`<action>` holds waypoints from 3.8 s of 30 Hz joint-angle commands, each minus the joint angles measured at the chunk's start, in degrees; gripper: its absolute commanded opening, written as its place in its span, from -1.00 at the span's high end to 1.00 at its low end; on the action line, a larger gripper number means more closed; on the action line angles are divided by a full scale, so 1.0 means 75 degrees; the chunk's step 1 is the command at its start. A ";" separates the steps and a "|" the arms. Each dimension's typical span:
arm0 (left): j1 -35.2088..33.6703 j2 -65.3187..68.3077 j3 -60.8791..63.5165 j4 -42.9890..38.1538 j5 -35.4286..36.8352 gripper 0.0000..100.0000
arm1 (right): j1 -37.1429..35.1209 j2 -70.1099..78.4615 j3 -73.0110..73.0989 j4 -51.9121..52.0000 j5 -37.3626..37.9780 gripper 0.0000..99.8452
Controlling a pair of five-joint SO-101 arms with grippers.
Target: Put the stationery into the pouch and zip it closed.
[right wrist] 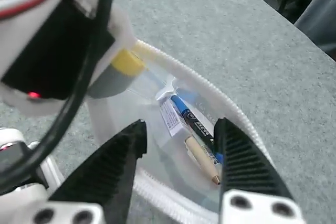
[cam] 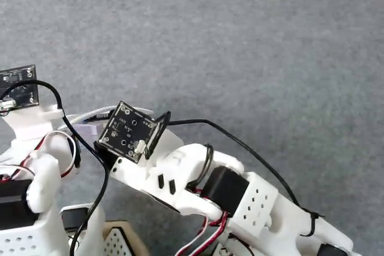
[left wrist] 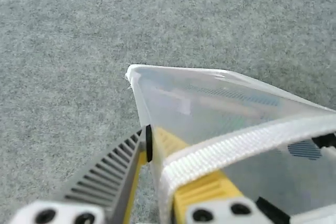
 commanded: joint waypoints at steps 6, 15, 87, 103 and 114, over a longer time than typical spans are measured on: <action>0.0064 -0.0152 -0.0064 0.0000 -0.0059 0.94 | 0.0094 -0.0018 -0.2409 0.2403 0.0035 0.52; -0.0053 -0.0129 -0.0064 -0.0023 -0.0035 0.94 | 0.0141 -0.0334 -0.4190 0.3704 0.0082 0.52; -0.2737 -0.0082 -0.0123 -0.0387 0.0270 0.94 | 0.3165 0.9641 -0.5163 0.0445 -0.2930 0.89; -0.2737 -0.0082 0.0193 -0.0504 0.0246 0.94 | 0.2731 1.0989 -0.5996 0.1254 -0.2954 0.69; -0.2737 -0.0094 0.0205 -0.0504 0.0246 0.94 | 0.2743 1.1083 -0.6066 0.1887 -0.2954 0.69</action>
